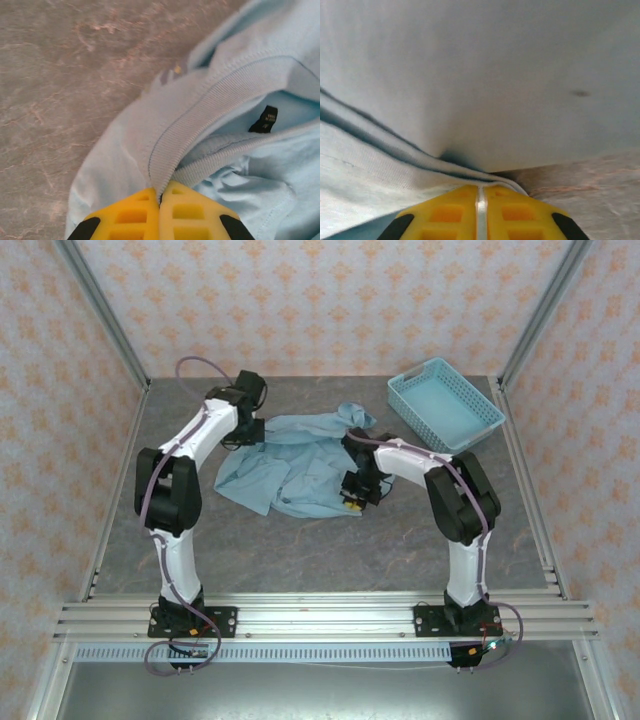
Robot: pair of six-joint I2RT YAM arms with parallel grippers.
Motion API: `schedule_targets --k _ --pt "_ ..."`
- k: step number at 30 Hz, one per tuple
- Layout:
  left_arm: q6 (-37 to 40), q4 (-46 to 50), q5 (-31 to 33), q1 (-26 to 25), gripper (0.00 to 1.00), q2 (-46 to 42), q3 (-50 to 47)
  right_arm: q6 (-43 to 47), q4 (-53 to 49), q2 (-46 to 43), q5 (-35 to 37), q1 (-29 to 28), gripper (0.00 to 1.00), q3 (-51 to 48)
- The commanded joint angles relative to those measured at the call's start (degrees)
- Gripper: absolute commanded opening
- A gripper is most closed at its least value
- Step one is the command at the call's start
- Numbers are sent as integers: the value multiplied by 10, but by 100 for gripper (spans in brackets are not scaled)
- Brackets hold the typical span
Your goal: Fold and stack the t-shirts
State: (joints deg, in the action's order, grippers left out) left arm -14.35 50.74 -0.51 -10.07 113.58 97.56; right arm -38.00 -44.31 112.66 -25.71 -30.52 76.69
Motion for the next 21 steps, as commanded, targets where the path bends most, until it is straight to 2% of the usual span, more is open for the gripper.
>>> schedule_targets --k 1,6,11,12,15,16,18,21 --pt "-52 -8 -46 55 0 -26 -21 9 -34 -12 55 34 7 -29" --pt "-93 -35 -118 138 0 -9 -17 47 -47 -16 67 74 4 -33" --pt "-147 -49 -109 193 0 24 -4 62 -59 -20 67 83 4 -22" --pt "-152 -45 -100 193 8 22 -4 62 -56 -23 63 83 5 -22" --pt "-151 -20 -49 171 46 -8 -20 62 -52 -46 66 84 12 -26" --pt "-152 4 -16 157 50 -24 -29 63 -53 -56 69 83 14 -26" --pt "-159 38 21 127 52 -64 -64 65 -53 -82 78 83 20 -27" --pt "-160 51 32 59 53 -134 -162 78 -59 -122 94 84 31 -28"
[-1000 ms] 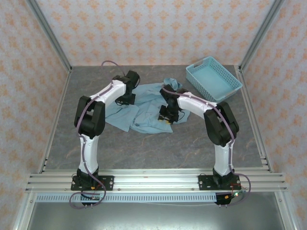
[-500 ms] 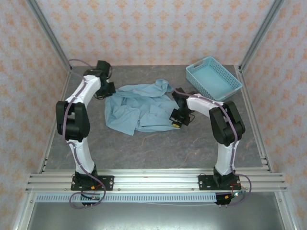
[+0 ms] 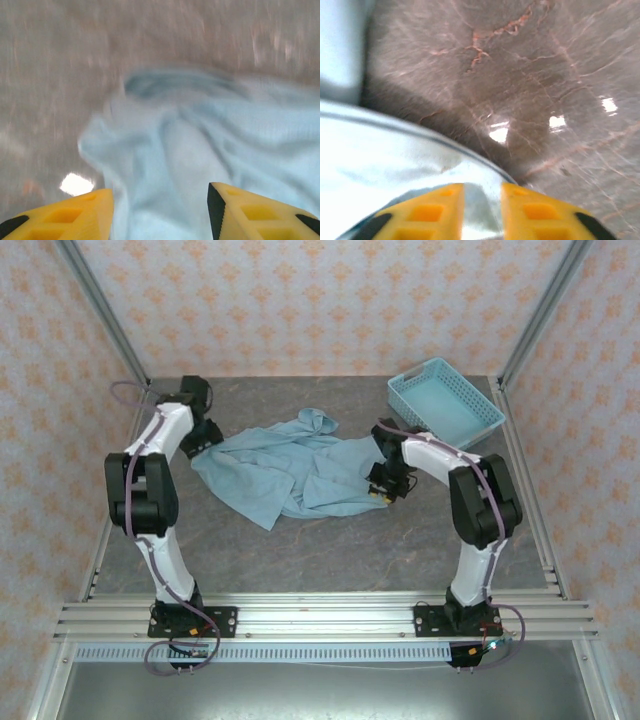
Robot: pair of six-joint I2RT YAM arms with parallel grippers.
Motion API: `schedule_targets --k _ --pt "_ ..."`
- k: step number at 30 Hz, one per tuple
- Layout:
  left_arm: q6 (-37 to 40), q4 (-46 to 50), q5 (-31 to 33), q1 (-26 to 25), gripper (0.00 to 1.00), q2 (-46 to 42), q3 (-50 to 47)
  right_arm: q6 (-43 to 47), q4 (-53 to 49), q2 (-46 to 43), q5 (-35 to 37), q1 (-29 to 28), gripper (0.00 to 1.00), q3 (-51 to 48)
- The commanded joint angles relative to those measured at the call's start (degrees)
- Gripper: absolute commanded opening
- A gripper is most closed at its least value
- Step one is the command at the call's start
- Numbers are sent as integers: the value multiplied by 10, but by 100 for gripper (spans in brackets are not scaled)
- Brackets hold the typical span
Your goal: Fold and stack the t-shirts
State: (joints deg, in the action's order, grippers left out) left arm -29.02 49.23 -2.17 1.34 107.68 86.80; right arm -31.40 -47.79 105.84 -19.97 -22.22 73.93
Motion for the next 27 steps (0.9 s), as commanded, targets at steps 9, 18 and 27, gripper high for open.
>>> schedule_targets --k 9,18,27 --pt "-65 27 -84 -239 62 -120 -229 33 -9 -113 29 15 45 -23" --pt "-48 36 -83 -293 52 -17 -206 32 -5 -114 25 20 46 -25" --pt "-99 90 130 -279 0 -110 -259 8 20 -110 17 26 46 -48"
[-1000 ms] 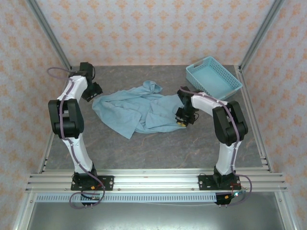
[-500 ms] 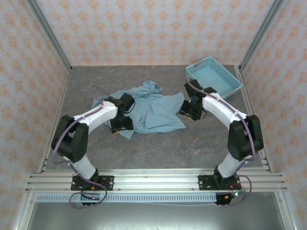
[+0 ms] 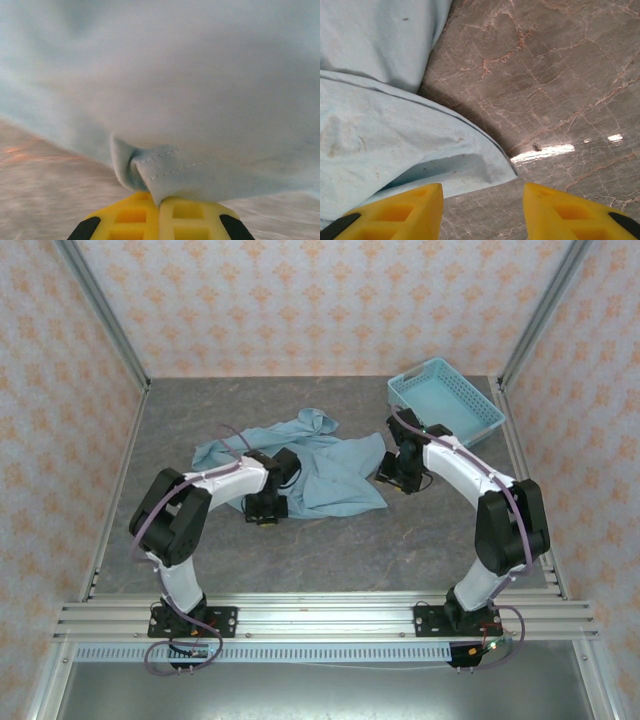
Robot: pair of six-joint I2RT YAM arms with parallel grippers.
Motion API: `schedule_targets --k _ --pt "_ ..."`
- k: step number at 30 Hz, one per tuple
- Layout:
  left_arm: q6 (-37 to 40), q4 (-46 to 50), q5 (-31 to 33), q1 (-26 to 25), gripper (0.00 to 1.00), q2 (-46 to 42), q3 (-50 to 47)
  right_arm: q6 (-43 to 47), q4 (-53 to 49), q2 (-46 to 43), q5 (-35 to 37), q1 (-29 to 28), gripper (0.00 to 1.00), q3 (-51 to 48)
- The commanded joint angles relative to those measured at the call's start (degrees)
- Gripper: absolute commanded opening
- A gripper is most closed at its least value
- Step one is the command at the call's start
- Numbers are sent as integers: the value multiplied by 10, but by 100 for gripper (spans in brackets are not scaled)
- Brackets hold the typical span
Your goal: Fold and stack the t-shirts
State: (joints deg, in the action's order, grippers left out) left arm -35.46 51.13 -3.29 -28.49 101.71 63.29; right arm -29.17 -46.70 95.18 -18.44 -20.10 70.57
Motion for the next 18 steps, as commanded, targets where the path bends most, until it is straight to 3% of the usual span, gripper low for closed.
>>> schedule_targets --k 1,8,18 --pt "-48 79 160 28 0 -82 -31 -23 16 0 -3 5 46 -19" --pt "-90 121 194 102 0 -287 -66 -86 61 29 -29 5 41 -37" --pt "-84 176 270 243 0 -384 -59 -69 36 103 -12 2 48 -7"
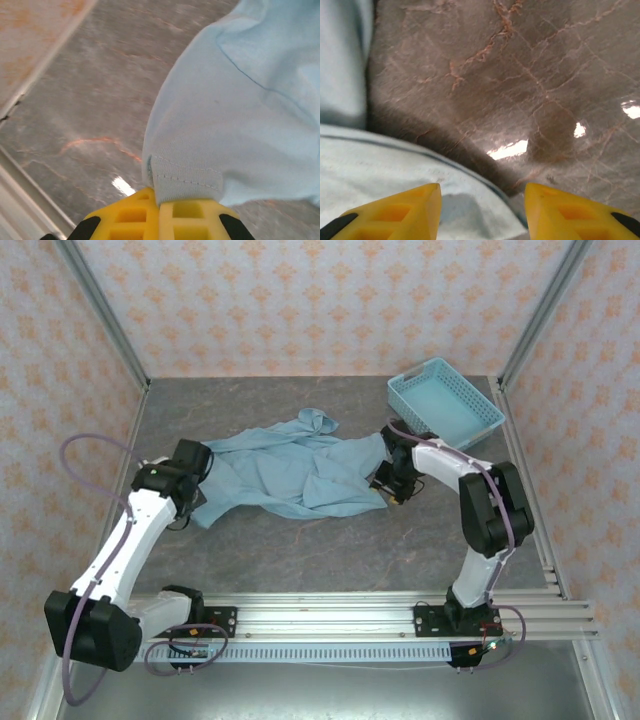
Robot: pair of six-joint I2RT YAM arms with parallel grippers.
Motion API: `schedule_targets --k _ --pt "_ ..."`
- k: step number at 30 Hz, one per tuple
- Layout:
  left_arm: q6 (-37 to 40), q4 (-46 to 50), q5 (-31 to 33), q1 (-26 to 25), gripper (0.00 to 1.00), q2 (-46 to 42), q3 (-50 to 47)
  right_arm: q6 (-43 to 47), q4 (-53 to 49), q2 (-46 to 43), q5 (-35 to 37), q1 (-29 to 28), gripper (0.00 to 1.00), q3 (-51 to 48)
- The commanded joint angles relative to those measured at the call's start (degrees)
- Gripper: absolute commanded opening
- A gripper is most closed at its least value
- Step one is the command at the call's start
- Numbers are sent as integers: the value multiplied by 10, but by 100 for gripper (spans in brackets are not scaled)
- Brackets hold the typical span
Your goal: Fold and stack the t-shirts
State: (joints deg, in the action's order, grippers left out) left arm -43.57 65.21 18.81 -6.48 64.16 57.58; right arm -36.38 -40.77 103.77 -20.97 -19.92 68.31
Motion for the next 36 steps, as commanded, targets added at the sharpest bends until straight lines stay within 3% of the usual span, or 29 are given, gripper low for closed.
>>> schedule_targets --k 1,8,14,18,21,22,26,30,36 --pt "-2 38 53 29 0 -6 1 2 -26 17 14 0 49 11" --pt "-13 34 74 45 0 -2 14 -22 3 -14 0 -3 51 -40" --pt "-19 28 78 45 0 9 18 -62 32 -22 -22 -11 46 -54" --pt "-22 23 67 45 0 14 15 -91 56 -7 -47 -18 32 -56" --pt "-23 17 58 45 0 14 12 -116 61 -19 -36 -21 5 -58" --pt "-22 16 55 45 0 14 12 -119 56 -32 -22 -20 1 -57" --pt "-17 -1 26 45 0 13 12 -120 -15 -115 62 -6 0 -38" --pt "-15 -20 -8 45 0 22 11 -111 -127 -187 102 11 0 -12" --pt "-13 -33 -38 41 0 37 8 -106 -263 -258 56 12 0 -41"
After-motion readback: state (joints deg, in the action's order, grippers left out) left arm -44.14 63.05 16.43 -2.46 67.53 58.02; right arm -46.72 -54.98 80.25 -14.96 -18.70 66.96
